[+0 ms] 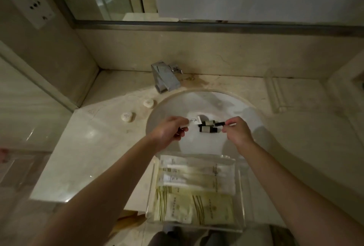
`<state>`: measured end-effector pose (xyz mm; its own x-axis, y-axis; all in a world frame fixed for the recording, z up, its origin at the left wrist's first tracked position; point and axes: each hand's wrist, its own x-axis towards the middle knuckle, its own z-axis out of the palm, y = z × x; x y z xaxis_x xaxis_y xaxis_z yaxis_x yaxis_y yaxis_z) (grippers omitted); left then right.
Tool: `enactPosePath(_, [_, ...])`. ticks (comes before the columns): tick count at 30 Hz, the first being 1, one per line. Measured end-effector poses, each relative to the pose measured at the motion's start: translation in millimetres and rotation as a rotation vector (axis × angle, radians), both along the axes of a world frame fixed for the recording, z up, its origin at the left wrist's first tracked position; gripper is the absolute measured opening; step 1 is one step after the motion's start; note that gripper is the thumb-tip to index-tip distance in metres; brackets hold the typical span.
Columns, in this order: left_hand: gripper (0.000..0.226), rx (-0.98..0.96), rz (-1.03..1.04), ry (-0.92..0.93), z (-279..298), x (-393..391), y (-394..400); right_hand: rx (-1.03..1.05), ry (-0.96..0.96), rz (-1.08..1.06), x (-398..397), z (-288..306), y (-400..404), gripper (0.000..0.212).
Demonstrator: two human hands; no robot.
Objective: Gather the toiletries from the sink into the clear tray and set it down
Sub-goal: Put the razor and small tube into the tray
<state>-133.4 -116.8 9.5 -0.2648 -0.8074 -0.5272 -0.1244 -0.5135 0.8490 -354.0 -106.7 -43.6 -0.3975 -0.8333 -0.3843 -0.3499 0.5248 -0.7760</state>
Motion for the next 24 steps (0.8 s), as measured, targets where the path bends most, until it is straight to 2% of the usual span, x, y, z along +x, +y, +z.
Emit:
enactPosePath(2, [0.011, -0.099, -0.144, -0.104, 3.0, 4.4, 10.8, -0.048, -0.030, 0.009, 3.2, 8.3, 15.5, 0.012])
enactPosePath(6, [0.023, -0.252, -0.365, -0.337, -0.1, 15.6, 31.1, -0.122, 0.009, 0.118, 13.4, 23.4, 50.2, 0.013])
enactPosePath(12, [0.027, -0.557, -0.594, -0.711, -23.0, 36.9, 56.9, -0.208, 0.166, 0.333, 28.7, 30.2, 96.6, 0.003])
enactPosePath(19, [0.032, -0.727, -0.637, -0.969, -34.7, 52.4, 82.4, -0.209, 0.450, 0.605, 40.2, 15.2, 127.8, 0.010])
enactPosePath(24, [0.030, -0.770, -0.610, -1.007, -40.6, 57.3, 91.0, -0.283, 0.578, 0.668, 58.5, 3.5, 135.7, 0.014])
